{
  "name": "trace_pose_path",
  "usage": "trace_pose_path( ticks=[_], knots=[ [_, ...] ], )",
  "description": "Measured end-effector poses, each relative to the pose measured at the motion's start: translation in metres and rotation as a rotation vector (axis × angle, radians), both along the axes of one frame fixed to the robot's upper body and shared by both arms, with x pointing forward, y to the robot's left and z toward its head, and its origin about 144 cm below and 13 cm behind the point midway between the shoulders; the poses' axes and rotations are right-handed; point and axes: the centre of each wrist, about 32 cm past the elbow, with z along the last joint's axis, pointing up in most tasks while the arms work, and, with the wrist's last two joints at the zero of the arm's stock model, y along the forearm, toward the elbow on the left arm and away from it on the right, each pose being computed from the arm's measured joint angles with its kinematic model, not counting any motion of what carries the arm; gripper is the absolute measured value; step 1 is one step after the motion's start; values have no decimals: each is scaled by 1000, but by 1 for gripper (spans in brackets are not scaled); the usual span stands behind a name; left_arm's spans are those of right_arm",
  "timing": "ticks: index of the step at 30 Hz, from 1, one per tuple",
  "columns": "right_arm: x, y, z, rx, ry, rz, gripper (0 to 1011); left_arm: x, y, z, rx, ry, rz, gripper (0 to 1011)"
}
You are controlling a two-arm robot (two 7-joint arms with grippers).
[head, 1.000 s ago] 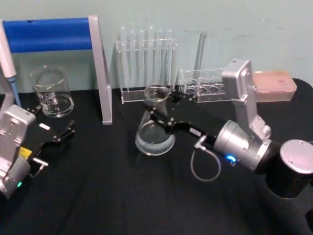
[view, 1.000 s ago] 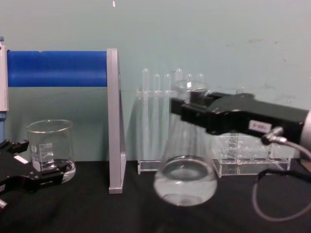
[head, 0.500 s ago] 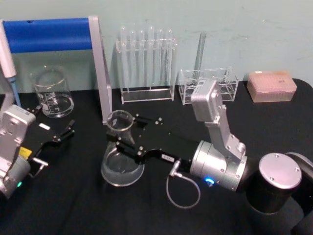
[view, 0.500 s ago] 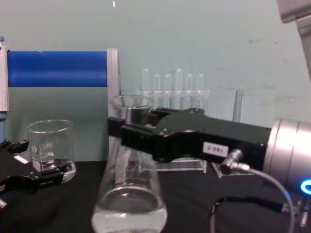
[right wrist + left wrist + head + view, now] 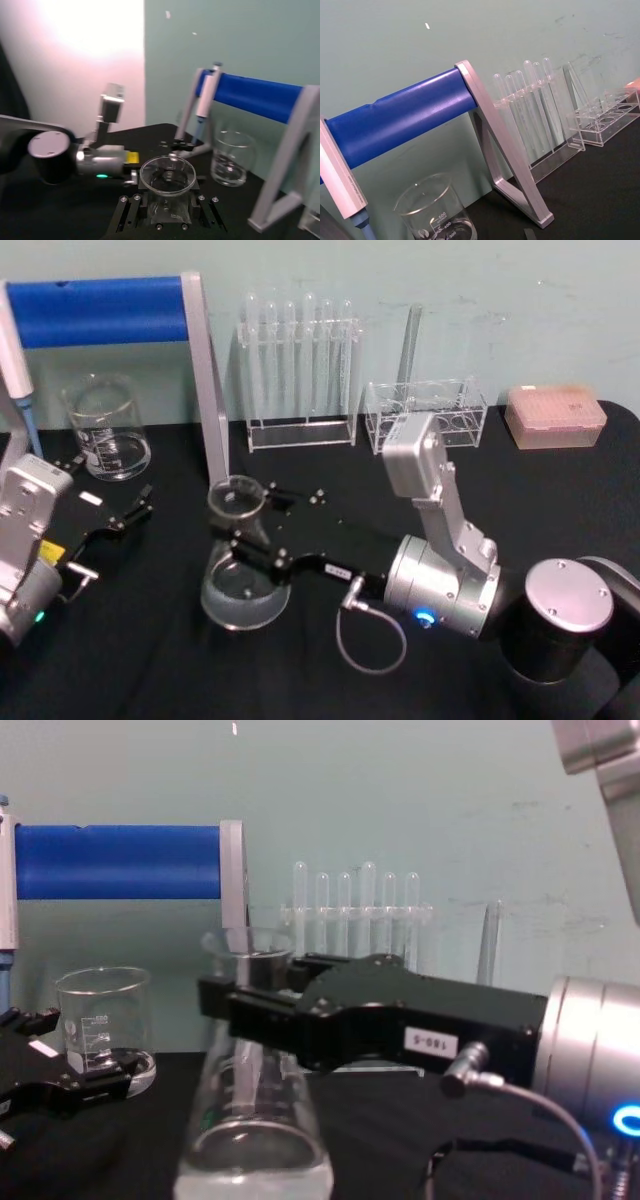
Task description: Grasp the erlenmeyer flask with one hand, shake it three times, then place it back.
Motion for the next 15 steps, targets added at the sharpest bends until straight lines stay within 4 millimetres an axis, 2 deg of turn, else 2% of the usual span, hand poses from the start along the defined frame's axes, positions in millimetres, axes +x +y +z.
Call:
trace_pose_path(
  ticks=[15],
  knots=[
    [28, -34, -1, -16, -42, -267, 456, 0, 0, 0, 0, 0, 0, 1001]
  ],
)
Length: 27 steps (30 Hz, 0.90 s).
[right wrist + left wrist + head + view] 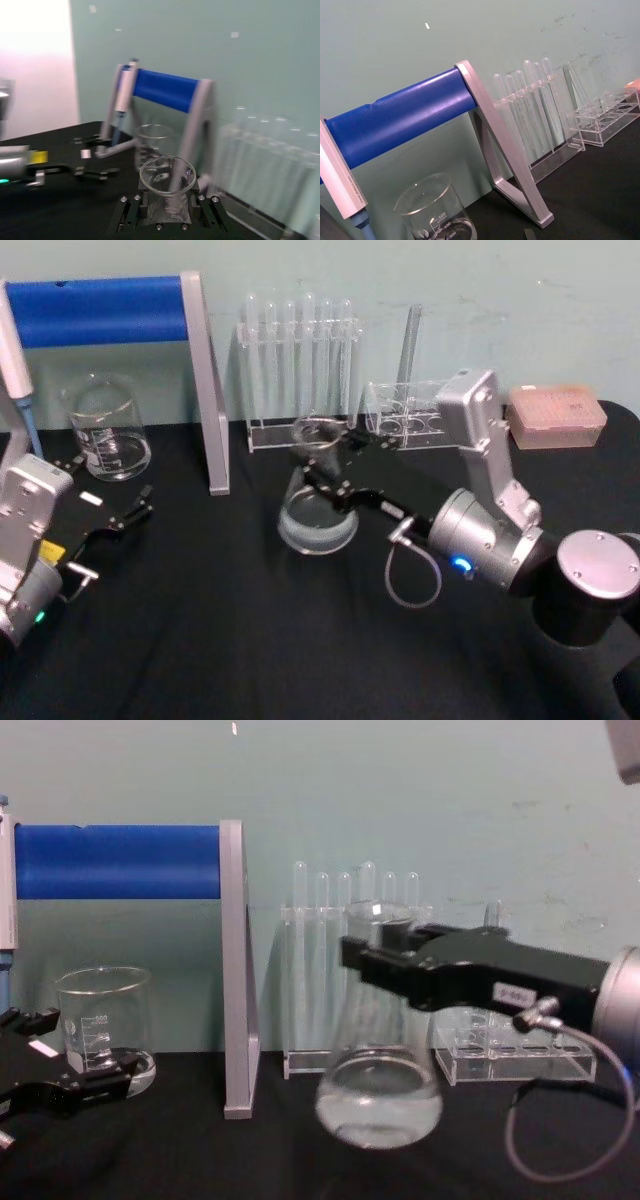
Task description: Grasp the erlenmeyer flask with one hand, shake it three times, then place it back.
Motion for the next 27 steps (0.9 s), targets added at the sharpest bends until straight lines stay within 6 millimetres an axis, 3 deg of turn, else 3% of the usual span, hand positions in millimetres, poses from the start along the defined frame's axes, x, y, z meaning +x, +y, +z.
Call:
trace_pose_path(
  ticks=[18, 27],
  knots=[
    [24, -55, 5, -5, -44, -306, 456, 0, 0, 0, 0, 0, 0, 1001],
    [26, -67, 5, -9, -51, -362, 456, 0, 0, 0, 0, 0, 0, 1001]
  ],
)
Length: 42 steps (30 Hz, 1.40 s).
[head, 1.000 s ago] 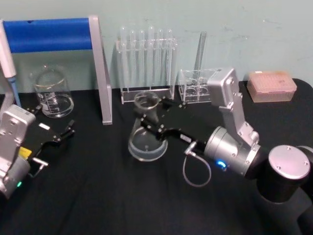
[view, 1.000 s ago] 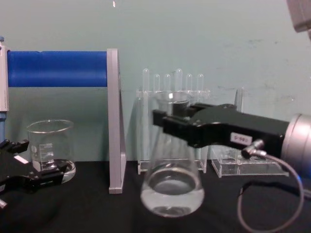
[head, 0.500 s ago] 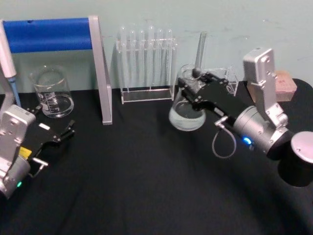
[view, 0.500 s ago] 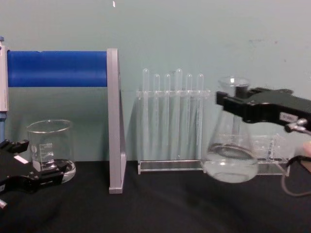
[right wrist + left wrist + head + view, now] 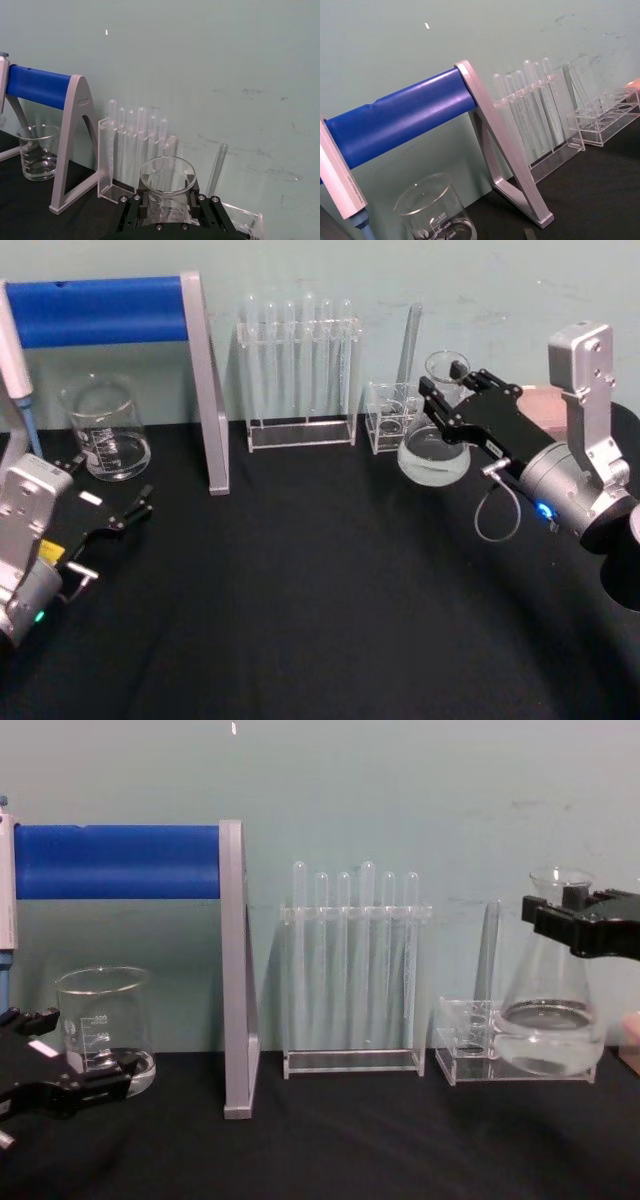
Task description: Grasp the erlenmeyer flask with one hand, shake it three times, then place it back.
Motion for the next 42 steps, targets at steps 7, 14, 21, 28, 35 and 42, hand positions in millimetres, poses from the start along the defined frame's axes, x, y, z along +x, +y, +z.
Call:
trace_pose_path(
  ticks=[7, 14, 21, 28, 35, 42],
  knots=[
    [-2, 7, -1, 6, 6, 34, 456, 0, 0, 0, 0, 0, 0, 1001],
    [-7, 30, 1, 17, 9, 149, 456, 0, 0, 0, 0, 0, 0, 1001],
    [-19, 56, 0, 20, 22, 289, 456, 0, 0, 0, 0, 0, 0, 1001],
    [-32, 78, -1, 17, 35, 425, 456, 0, 0, 0, 0, 0, 0, 1001],
    [-43, 91, -1, 19, 45, 519, 456, 0, 0, 0, 0, 0, 0, 1001],
    [-50, 97, 0, 22, 53, 576, 456, 0, 0, 0, 0, 0, 0, 1001]
  ],
)
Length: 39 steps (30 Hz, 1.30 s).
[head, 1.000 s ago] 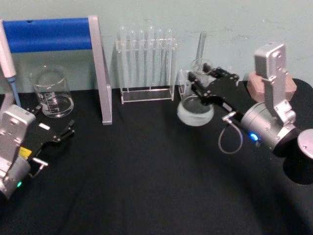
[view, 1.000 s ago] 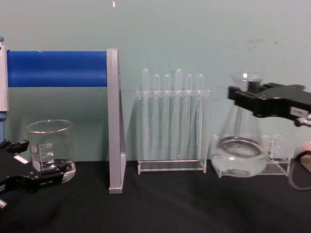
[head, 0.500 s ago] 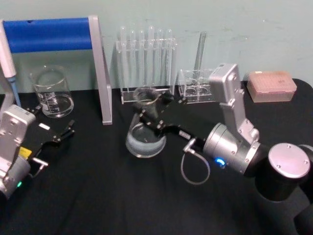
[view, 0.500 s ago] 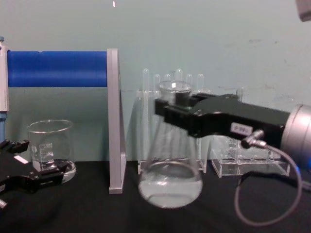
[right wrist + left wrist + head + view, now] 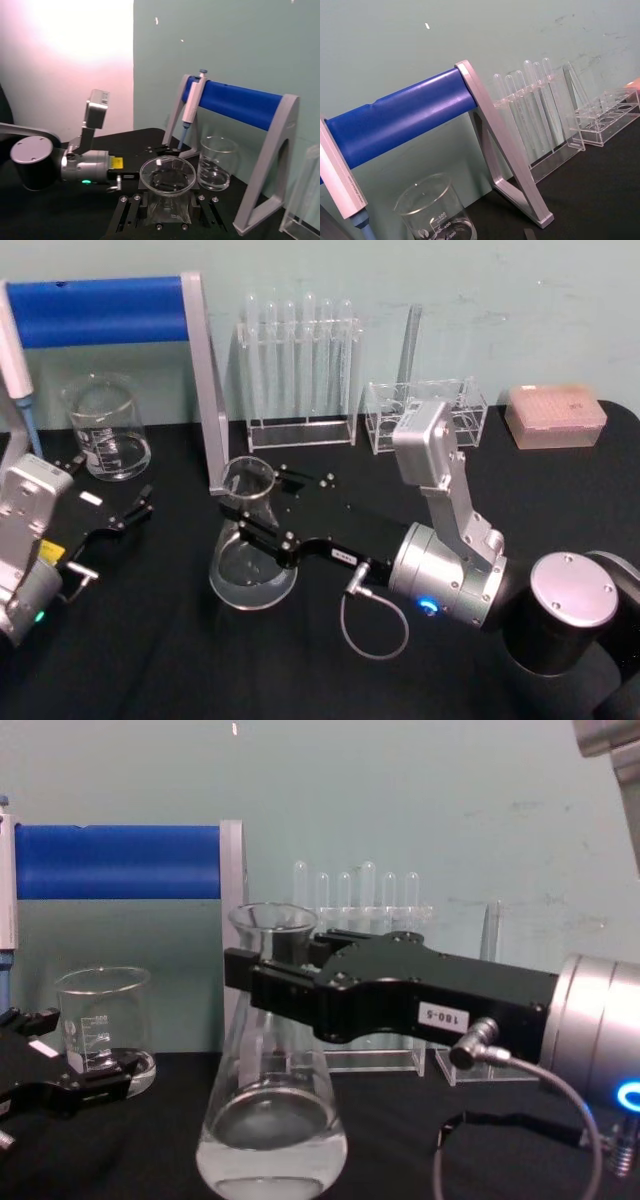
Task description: Grasp the erlenmeyer flask with one hand, shake it three times, then place it back.
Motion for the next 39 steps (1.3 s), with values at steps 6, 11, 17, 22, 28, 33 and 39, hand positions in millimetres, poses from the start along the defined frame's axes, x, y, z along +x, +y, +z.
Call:
trace_pose_path(
  ticks=[6, 11, 17, 22, 28, 33, 39],
  knots=[
    [-2, 1, 0, 0, 5, 20, 453, 0, 0, 0, 0, 0, 0, 1000],
    [0, 0, 0, -1, 4, 7, 456, 0, 0, 0, 0, 0, 0, 1001],
    [8, -8, 0, 1, 2, -66, 453, 0, 0, 0, 0, 0, 0, 1001],
    [16, -17, 0, 2, -5, -134, 456, 0, 0, 0, 0, 0, 0, 1001],
    [26, -31, 2, 5, -18, -224, 456, 0, 0, 0, 0, 0, 0, 1001],
    [35, -46, 3, 9, -27, -317, 456, 0, 0, 0, 0, 0, 0, 1001],
    [42, -64, 4, 8, -35, -417, 456, 0, 0, 0, 0, 0, 0, 1001]
  ],
)
